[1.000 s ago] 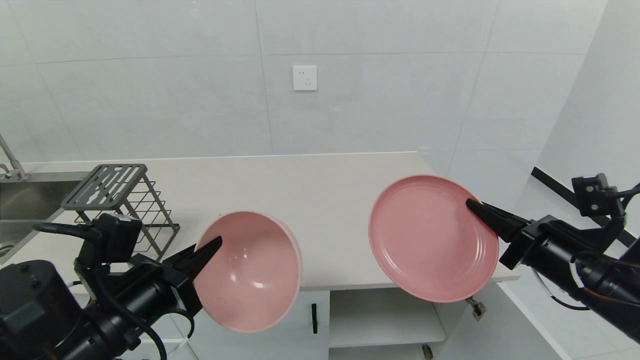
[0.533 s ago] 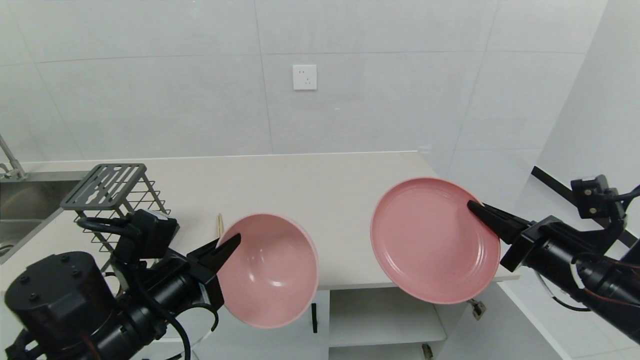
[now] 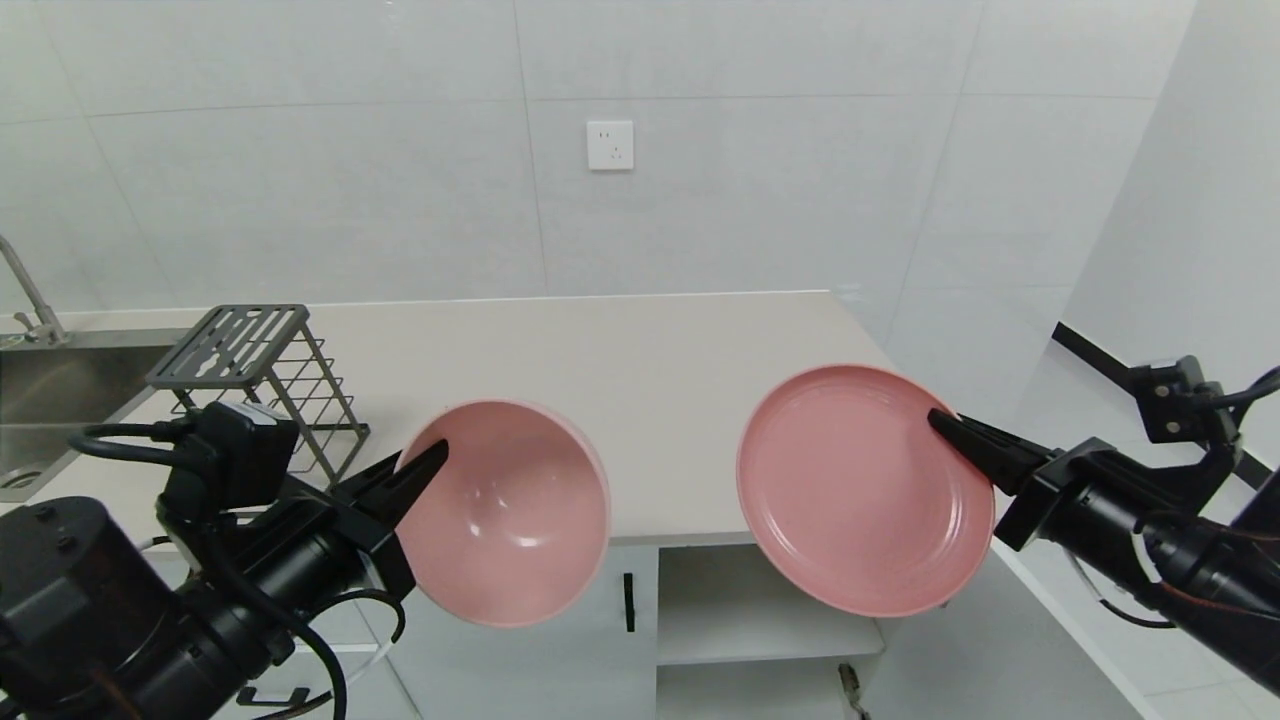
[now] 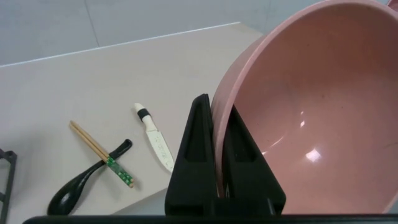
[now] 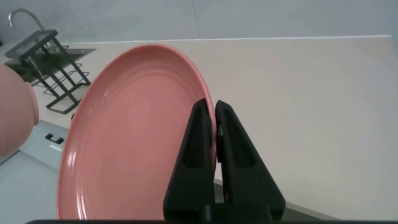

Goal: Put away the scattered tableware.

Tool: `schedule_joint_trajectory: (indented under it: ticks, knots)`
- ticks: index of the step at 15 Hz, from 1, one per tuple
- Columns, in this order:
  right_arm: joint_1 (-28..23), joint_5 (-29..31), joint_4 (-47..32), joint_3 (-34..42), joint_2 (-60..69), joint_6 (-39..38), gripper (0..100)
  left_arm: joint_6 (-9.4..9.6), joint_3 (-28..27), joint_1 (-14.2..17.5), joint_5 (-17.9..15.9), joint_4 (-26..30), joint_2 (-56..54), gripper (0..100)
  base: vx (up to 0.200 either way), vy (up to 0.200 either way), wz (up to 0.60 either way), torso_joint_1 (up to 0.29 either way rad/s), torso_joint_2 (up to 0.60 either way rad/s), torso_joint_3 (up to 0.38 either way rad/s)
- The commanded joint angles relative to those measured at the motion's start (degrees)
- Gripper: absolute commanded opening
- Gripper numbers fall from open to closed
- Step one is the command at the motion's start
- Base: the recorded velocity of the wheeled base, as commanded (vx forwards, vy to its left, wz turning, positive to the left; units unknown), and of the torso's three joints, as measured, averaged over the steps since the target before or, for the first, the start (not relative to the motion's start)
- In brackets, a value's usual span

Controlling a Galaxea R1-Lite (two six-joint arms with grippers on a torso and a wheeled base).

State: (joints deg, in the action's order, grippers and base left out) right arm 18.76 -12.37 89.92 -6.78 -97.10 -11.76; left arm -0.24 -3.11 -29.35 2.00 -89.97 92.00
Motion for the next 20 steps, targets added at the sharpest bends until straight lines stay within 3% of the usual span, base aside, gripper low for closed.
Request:
schedule_joint_trajectory:
  ticks: [1,20]
  knots:
    - [0.05,-0.02,0.08,0.19,-0.11,-0.01,0,-0.02,0.12,0.09,0.02,-0.03,-0.33,0,0.000,0.000,0.00,-0.183,0.37,0.188]
    - [2.51,-0.02,0.08,3.00,-2.22,3.68,0,-0.11,2.41,-0.26,0.02,-0.03,0.19,0,0.000,0.000,0.00,-0.261,0.51,0.249]
